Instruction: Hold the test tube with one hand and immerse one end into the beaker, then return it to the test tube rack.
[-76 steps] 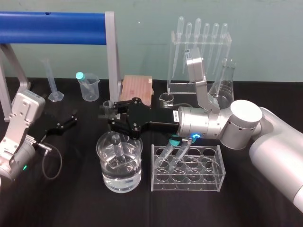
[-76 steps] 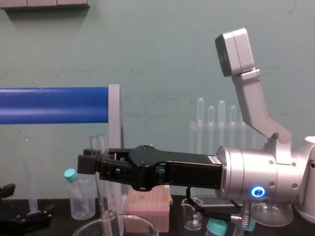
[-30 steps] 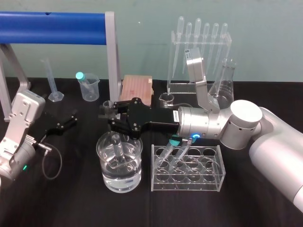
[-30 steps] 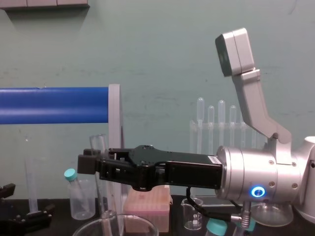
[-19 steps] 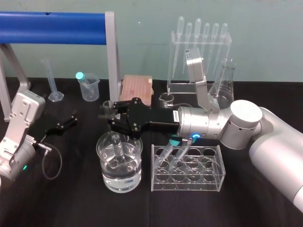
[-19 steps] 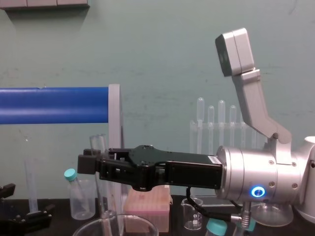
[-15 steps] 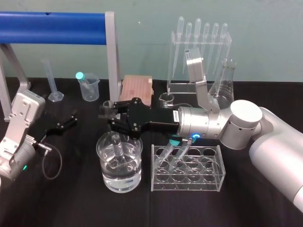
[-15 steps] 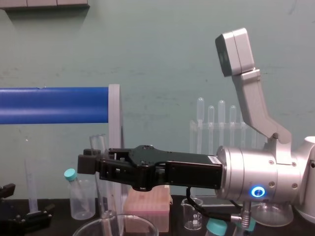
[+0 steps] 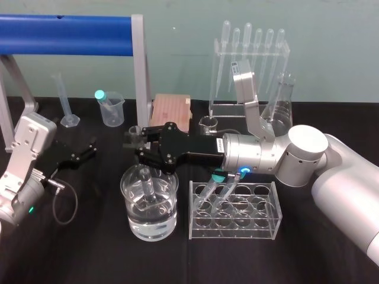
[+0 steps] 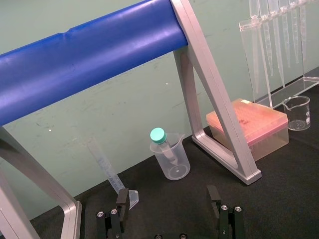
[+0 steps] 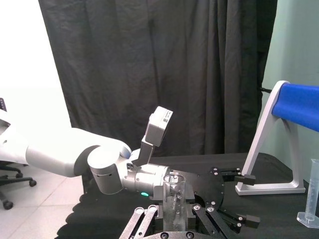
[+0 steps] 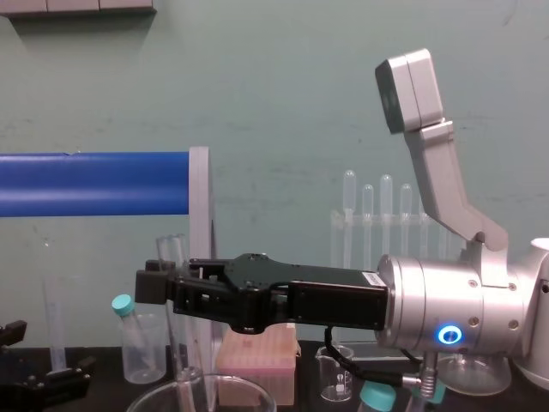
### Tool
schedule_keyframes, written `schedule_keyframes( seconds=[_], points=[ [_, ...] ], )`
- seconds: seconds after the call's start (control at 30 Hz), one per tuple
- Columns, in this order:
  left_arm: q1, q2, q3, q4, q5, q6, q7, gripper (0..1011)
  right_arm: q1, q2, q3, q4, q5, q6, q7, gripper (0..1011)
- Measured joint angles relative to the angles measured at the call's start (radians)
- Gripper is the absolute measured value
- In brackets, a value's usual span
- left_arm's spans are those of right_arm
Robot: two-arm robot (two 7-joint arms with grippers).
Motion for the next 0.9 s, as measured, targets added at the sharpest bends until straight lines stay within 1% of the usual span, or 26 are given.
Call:
schedule_keyframes(
  seconds=[0.9],
  points=[
    [0.000, 0.000, 0.000, 0.000, 0.000, 0.000, 0.000, 1000, 0.000, 0.000, 0.000, 0.000, 0.000, 0.000, 0.000, 243]
  ],
)
